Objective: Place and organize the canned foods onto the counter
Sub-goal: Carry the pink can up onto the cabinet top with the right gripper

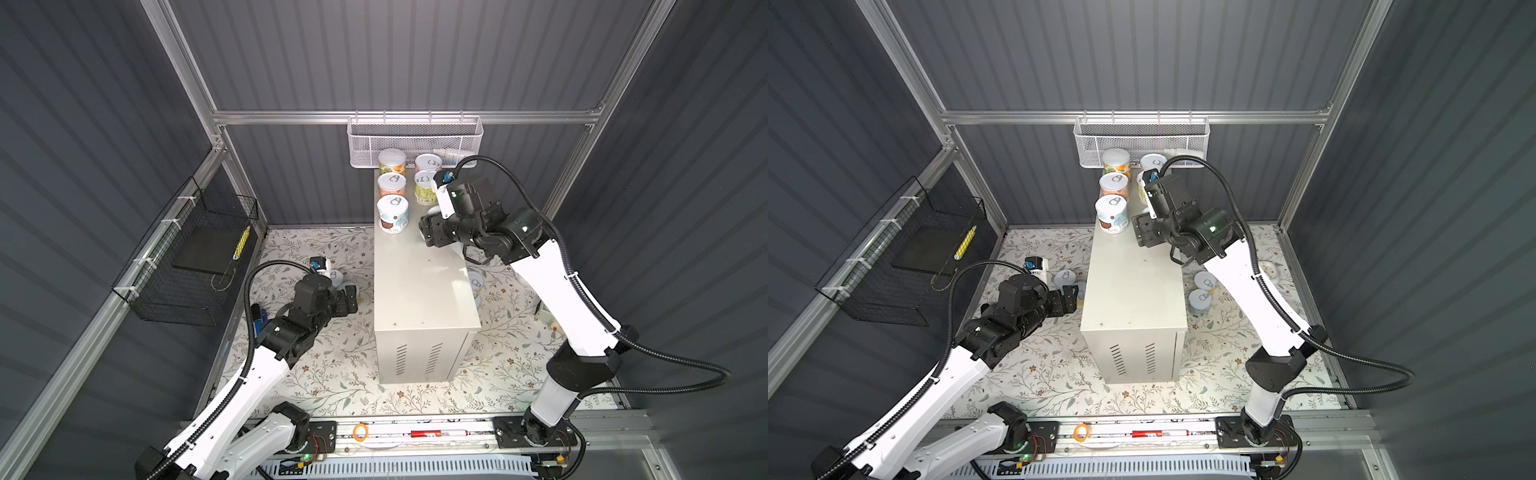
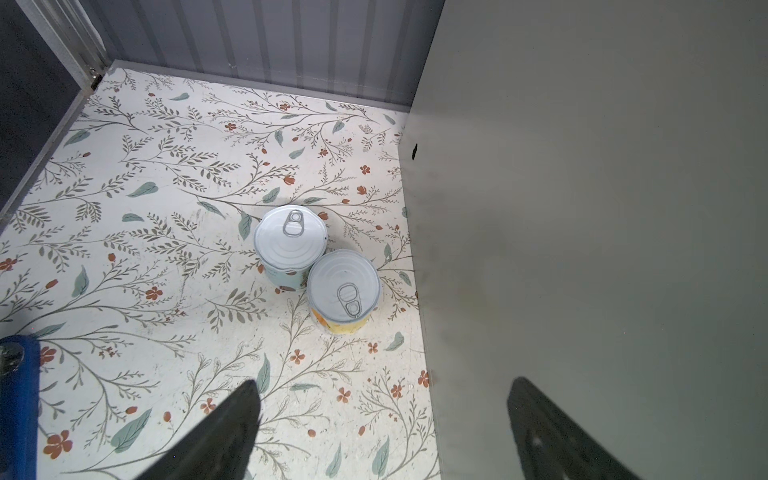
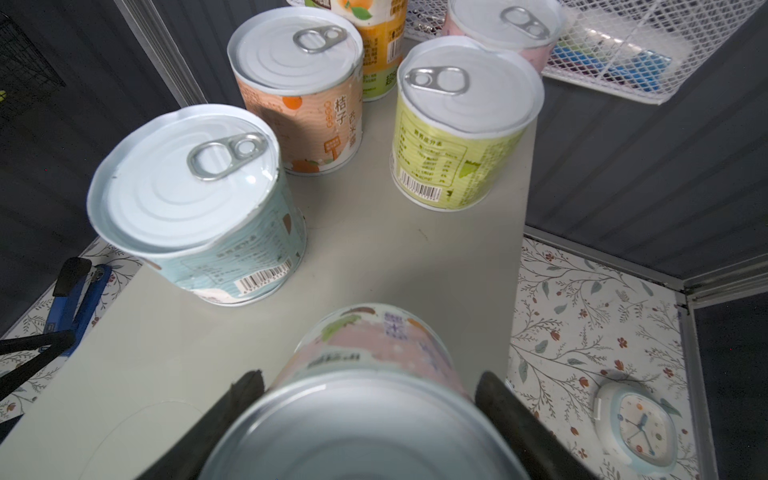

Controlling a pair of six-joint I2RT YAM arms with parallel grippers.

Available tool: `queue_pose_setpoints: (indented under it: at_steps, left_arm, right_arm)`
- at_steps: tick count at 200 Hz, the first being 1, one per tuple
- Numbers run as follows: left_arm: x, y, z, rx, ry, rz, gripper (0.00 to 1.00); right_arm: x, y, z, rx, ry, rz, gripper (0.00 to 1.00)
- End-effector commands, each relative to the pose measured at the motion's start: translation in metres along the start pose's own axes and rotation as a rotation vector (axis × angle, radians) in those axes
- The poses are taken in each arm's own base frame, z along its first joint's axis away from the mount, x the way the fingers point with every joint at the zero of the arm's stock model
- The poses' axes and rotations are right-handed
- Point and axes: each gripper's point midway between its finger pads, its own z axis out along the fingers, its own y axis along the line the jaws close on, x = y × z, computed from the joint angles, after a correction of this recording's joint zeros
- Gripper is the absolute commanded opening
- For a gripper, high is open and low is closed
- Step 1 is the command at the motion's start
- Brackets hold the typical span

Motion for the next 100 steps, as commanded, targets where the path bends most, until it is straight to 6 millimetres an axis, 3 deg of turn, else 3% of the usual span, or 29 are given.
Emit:
queue_pose_setpoints:
  at_steps: [1,58,100]
  left_arm:
    - [-0.012,0.002,-0.009,-0.009,-0.028,0.007,0.95]
    - [-0.012,0.001,-0.009,-0.004,-0.025,0.009,0.97]
    - [-0.013,-0.001,-0.006,-0.003,-0.022,0.014,0.97]
  right_arm:
    - [-0.016,-0.001,-0.01,-0.012,-0.049,0.006,0.79]
    - [-0.019,-0.006,0.001,0.011,-0.032,-0.001,0.84]
    - [-0.037,-0.007,-0.011,0.002,-0.099,0.006,0.87]
